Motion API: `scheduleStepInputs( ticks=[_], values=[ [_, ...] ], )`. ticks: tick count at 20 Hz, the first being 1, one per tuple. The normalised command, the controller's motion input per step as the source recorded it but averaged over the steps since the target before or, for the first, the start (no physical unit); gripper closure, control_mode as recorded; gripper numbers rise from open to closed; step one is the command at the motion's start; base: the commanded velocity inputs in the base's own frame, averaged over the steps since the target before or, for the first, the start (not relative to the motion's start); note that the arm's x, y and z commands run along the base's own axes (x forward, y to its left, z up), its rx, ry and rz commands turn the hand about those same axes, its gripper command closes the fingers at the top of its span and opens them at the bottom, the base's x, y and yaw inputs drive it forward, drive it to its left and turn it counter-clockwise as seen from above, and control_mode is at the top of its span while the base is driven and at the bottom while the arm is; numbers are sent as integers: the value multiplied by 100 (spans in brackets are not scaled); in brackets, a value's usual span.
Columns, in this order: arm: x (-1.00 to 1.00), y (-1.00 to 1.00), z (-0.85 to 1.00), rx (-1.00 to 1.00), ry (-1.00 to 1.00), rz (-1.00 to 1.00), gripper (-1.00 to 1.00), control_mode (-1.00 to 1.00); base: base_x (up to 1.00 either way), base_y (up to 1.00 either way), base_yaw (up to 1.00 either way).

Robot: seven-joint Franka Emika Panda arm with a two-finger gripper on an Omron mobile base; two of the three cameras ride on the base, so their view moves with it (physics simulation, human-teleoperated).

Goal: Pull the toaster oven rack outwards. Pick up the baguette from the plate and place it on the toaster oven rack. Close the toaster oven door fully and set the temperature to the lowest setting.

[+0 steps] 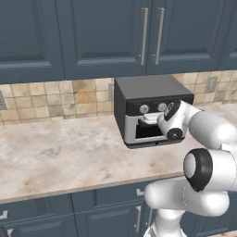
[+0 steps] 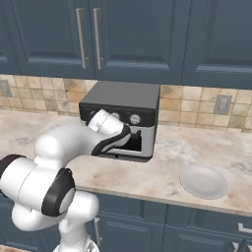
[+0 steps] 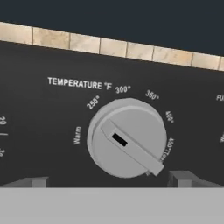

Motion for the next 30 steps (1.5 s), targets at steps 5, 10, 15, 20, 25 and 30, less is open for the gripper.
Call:
scheduleStepInputs(
  ticks=[5, 10, 15, 20, 25, 30],
  values=[
    [0, -53, 23, -5, -17, 0, -100, -100, 0, 0, 0],
    [0, -49, 35, -11, -18, 0, -100, -100, 0, 0, 0],
    [0, -50, 40, -12, -16, 0, -100, -100, 0, 0, 0],
    [11, -40, 26, -14, -9, 0, -100, -100, 0, 0, 0],
    [48, -28, 10, -13, -1, 0, -100, -100, 0, 0, 0],
    [70, -34, 15, -6, 0, 0, -100, -100, 0, 0, 0]
  ],
)
